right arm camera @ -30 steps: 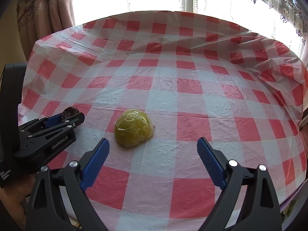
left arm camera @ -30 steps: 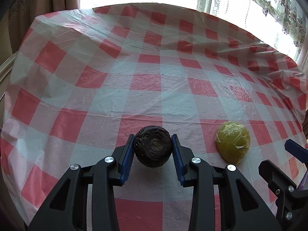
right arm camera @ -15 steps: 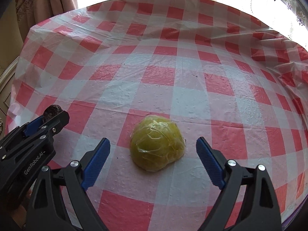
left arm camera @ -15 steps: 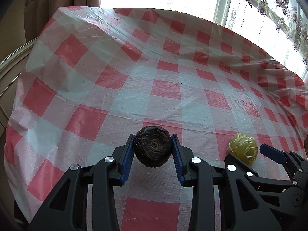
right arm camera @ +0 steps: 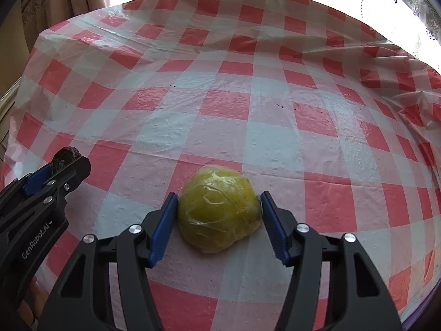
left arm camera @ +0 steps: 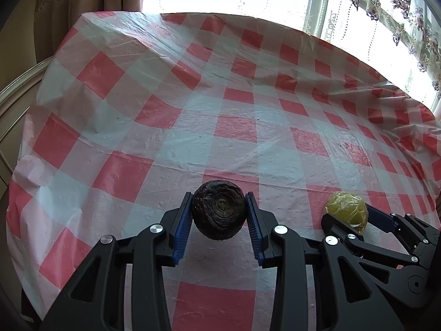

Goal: Organize fruits
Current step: 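Grasp a dark beet with the left gripper while the right gripper grasps the wrapped yellow fruit, then lift the beet and wrapped yellow fruit and carry both over the white box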

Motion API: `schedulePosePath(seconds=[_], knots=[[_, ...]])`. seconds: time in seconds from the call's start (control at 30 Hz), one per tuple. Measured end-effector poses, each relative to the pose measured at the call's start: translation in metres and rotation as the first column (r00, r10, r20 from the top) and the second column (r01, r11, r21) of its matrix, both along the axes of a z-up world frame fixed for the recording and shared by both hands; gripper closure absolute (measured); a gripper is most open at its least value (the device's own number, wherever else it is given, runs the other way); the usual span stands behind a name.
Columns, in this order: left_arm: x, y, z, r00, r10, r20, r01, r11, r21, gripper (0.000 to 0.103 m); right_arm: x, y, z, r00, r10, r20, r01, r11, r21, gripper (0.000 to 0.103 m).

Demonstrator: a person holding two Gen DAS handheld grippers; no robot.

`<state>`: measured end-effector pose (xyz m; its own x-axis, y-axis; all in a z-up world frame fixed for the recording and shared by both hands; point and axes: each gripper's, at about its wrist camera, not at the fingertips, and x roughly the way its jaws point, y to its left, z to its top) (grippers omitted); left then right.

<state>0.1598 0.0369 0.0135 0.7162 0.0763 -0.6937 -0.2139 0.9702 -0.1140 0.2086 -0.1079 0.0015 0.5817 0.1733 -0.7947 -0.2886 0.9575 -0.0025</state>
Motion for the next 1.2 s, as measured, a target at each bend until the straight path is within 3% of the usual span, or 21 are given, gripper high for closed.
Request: schedulePosePath(seconds=[0.57, 1.2], knots=[[-0.008, -0.021, 0.011, 0.998, -0.041, 0.046, 0.038, 0.997, 0.07, 0.068, -0.031, -0.037, 0.021, 0.995, -0.076, 0.067, 0.072, 0.995, 0.065, 0.043], [-0.026, -0.076, 0.035, 0.985, -0.151, 0.084, 0.138, 0.981, 0.138, 0.068, -0.085, -0.119, 0.04, 0.981, -0.174, 0.083, 0.158, 0.972, 0.172, 0.043]])
